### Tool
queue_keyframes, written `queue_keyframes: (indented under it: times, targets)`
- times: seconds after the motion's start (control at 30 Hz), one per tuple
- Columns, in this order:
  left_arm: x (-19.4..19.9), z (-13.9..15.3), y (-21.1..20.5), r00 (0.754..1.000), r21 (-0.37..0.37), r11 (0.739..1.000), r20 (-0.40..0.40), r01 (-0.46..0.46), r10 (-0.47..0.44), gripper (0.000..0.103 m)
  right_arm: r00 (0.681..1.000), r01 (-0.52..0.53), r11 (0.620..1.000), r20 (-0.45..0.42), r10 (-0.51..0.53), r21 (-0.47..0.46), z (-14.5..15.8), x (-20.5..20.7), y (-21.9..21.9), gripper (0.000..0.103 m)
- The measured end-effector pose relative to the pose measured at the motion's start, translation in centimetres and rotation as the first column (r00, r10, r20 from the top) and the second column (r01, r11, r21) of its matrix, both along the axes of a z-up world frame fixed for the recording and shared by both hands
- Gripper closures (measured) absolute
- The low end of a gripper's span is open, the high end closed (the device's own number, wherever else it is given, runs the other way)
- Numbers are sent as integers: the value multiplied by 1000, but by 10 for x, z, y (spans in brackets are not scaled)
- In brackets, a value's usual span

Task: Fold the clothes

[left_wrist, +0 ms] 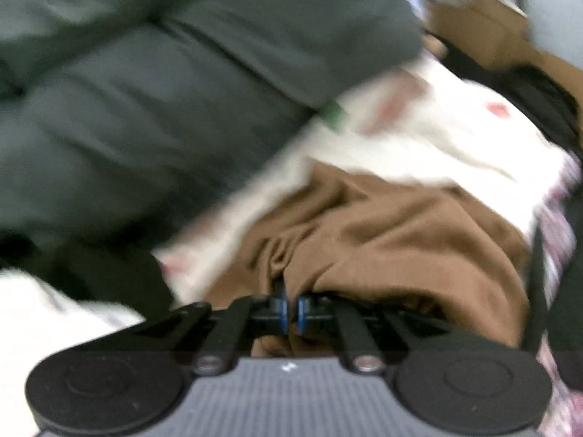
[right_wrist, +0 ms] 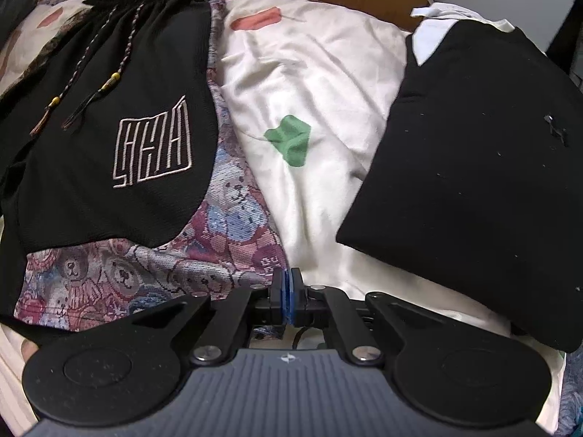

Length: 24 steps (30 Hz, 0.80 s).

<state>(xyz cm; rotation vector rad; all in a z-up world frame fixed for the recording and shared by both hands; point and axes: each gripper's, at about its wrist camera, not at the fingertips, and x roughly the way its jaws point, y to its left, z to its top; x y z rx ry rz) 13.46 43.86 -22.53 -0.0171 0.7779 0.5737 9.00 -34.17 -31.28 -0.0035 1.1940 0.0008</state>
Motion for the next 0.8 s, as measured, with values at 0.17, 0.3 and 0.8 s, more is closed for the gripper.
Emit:
queue_keyframes:
  times: [0.17, 0.3, 0.8]
  targets:
    - [16, 75, 39, 992, 110, 992, 117, -67, 54, 98, 1000, 28, 1000, 14, -28, -3, 2, 2, -6, 96]
    - [34, 130, 49, 986, 211, 976, 167, -57, 22, 97, 999, 18, 999, 39, -19, 26, 7, 4, -2, 74]
    - [26, 76, -51, 995, 320, 947, 95, -5, -27, 35, 997, -49, 996, 65, 44, 77, 14, 0, 20, 54]
